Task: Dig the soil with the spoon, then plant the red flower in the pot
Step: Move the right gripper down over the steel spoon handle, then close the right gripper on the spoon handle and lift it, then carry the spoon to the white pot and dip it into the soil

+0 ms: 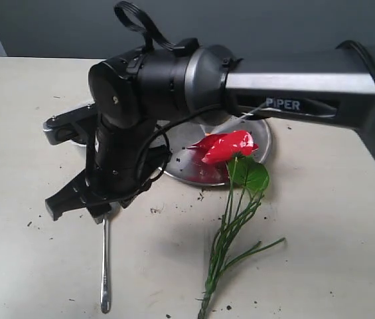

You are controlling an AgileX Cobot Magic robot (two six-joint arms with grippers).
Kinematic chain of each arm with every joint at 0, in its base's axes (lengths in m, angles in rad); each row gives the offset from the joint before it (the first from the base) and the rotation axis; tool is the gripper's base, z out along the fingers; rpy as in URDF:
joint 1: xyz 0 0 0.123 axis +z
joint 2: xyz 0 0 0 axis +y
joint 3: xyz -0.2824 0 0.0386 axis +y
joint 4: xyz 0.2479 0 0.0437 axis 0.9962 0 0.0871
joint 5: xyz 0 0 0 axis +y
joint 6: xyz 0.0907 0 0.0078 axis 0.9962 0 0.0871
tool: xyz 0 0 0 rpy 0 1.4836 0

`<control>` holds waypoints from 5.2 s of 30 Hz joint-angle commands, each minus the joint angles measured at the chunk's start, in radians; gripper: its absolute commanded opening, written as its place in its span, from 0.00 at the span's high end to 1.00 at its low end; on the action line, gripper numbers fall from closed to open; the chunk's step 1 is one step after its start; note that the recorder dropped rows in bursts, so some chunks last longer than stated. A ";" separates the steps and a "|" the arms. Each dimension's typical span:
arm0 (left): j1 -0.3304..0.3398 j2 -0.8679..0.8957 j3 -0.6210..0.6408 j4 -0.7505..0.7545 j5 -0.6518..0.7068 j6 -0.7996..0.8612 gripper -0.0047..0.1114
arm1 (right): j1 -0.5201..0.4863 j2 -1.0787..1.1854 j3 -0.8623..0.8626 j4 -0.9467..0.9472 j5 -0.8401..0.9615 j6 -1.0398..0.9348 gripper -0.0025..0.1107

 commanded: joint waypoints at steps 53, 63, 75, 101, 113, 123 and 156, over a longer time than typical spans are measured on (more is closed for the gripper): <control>-0.002 -0.005 0.003 0.002 0.001 -0.001 0.96 | 0.082 0.198 -0.097 -0.077 -0.012 0.232 0.54; -0.002 -0.005 0.003 0.002 0.001 -0.001 0.96 | 0.082 0.198 -0.097 -0.083 -0.014 0.238 0.54; -0.002 -0.005 0.003 0.002 0.001 -0.001 0.96 | 0.082 0.198 -0.097 -0.083 0.008 0.247 0.54; -0.002 -0.005 0.003 0.002 0.001 -0.001 0.96 | 0.082 0.198 -0.097 -0.076 -0.022 0.247 0.54; -0.002 -0.005 0.003 0.002 0.001 -0.001 0.96 | 0.082 0.256 -0.097 -0.067 0.009 0.247 0.54; -0.002 -0.005 0.003 0.002 0.001 -0.001 0.96 | 0.082 0.256 -0.097 -0.069 0.126 0.242 0.86; -0.002 -0.005 0.003 0.002 0.001 -0.001 0.96 | 0.082 -0.054 -0.102 -0.563 0.255 -0.059 0.98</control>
